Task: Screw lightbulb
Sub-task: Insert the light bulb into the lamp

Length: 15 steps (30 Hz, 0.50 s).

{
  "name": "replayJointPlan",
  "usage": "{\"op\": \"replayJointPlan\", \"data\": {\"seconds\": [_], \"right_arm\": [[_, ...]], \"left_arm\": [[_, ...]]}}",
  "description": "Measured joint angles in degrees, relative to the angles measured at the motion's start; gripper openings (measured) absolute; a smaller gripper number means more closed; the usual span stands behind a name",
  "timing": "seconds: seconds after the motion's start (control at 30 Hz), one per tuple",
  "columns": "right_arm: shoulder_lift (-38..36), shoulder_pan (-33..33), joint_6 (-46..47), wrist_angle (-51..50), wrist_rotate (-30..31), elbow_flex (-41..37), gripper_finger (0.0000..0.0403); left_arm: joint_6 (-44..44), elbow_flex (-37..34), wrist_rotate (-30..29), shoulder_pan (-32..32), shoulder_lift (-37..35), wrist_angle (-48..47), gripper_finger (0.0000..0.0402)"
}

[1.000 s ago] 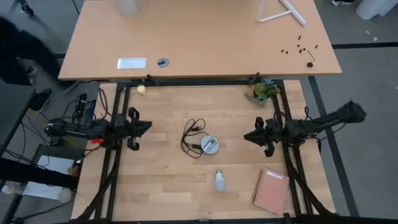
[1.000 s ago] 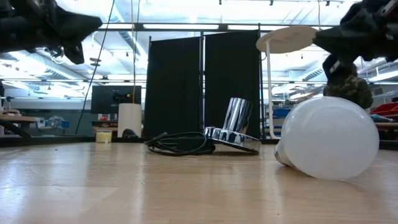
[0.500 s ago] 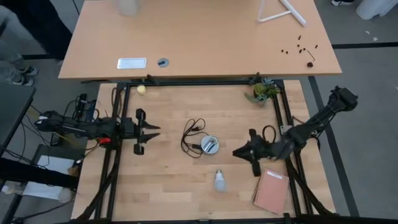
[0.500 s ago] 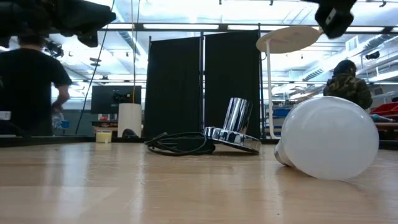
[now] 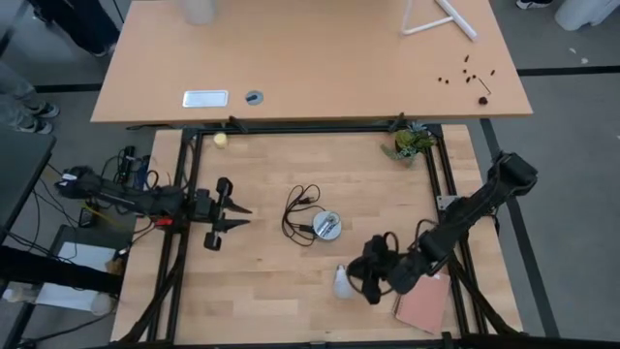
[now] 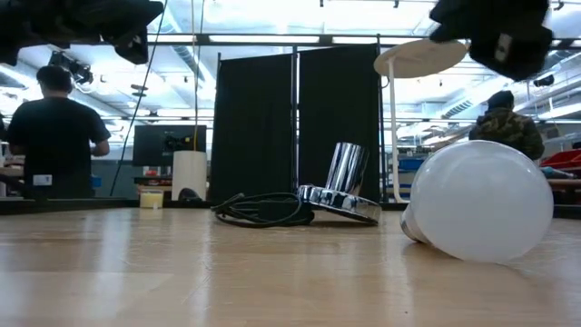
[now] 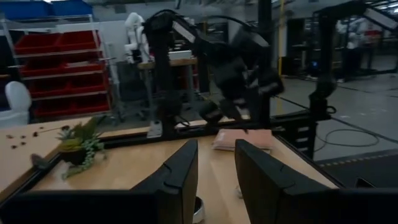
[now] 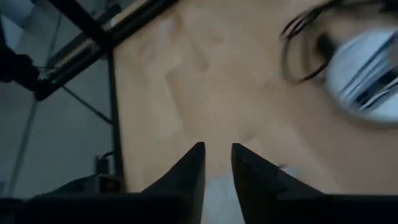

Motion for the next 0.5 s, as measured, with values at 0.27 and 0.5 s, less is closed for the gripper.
{"op": "replayJointPlan", "data": {"seconds": [0.27, 0.5], "right_arm": [[6.83, 3.24, 4.66, 11.04, -0.65, 0.03, 0.021], [10.92, 3.77, 10.68, 9.97, 0.85, 0.04, 0.026]], "left_arm": [[-0.53, 0.0, -9.32, -5.3, 0.07, -0.29, 0.0111], [-2.64, 0.0, -11.9, -6.57, 0.07, -0.5, 0.0111]]}}
